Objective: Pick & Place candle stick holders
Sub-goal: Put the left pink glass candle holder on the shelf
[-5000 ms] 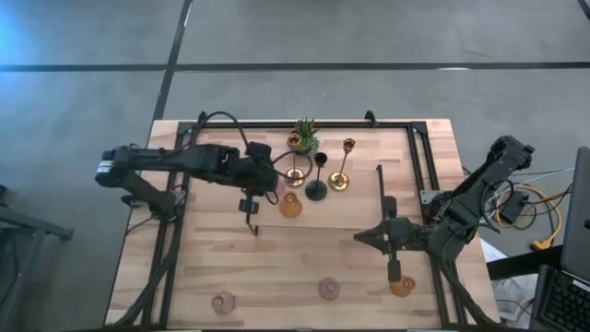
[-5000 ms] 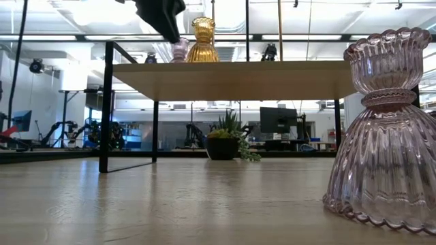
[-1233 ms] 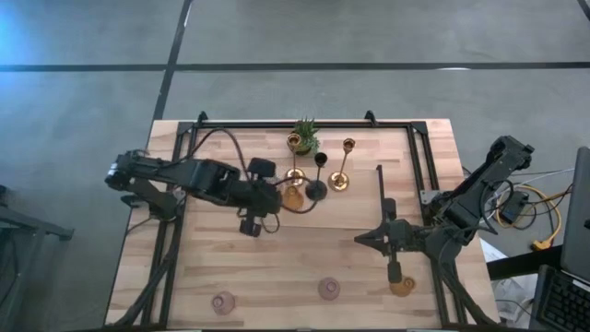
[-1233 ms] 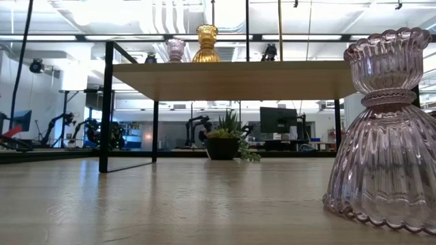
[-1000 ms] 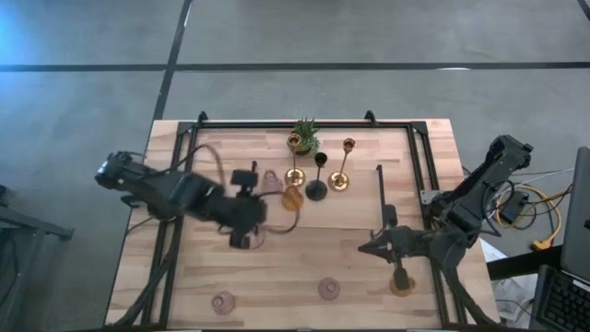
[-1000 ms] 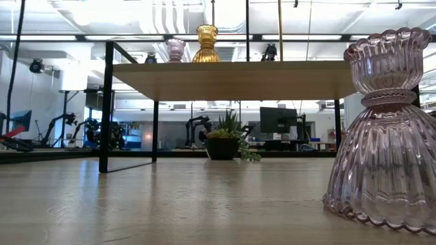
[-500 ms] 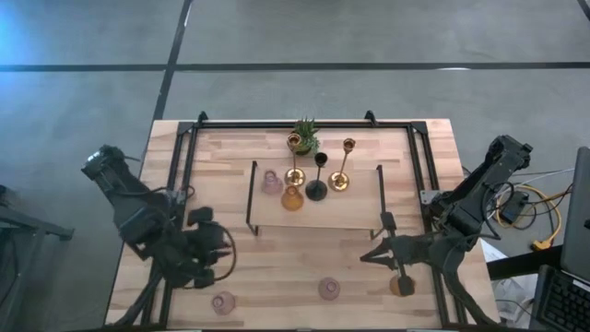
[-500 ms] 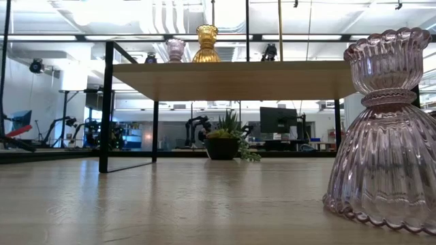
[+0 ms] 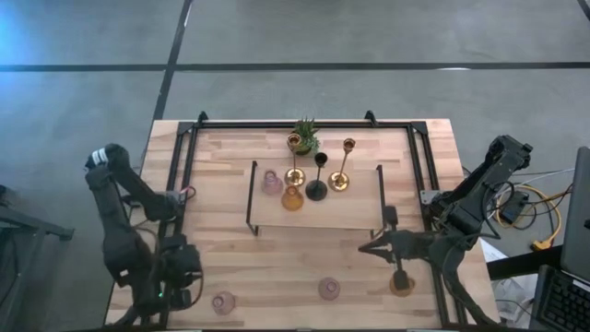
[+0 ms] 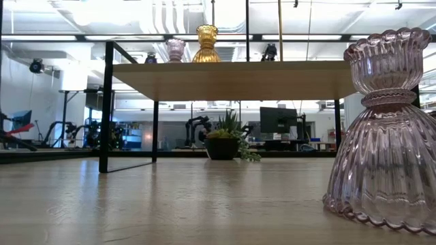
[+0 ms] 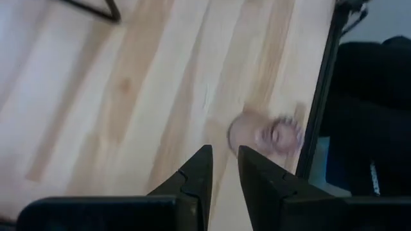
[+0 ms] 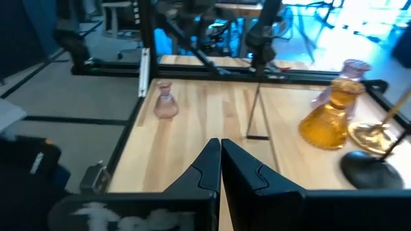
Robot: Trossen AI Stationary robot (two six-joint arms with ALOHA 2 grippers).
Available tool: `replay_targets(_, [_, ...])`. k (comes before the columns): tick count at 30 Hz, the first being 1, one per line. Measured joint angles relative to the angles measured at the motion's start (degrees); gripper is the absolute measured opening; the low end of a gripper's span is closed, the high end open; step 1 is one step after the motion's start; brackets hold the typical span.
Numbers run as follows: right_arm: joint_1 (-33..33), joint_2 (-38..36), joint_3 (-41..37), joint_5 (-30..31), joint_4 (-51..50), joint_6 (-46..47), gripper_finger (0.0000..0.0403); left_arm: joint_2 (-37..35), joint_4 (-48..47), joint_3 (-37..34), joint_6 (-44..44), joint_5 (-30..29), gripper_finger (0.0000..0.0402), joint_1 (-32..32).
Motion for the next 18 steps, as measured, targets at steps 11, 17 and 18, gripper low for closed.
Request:
replay_targets(11, [0.0, 0.0, 0.0, 10.5, 2.5, 0.1, 0.0008, 1.4, 28.3, -13.6, -7.5, 0.1, 0.0078, -10.9])
replay_targets(17, [0.0, -0.1, 0.0, 12.2, 3.6, 0.2, 0.0008, 6.9, 36.9, -15.9, -8.3, 0.1, 0.0078, -12.3])
replay_targets(18, [0.0, -0.1, 0.0, 12.2, 3.7, 0.2, 0.0008, 7.9, 38.3, -15.9, -8.4, 0.1, 0.0078, -12.3])
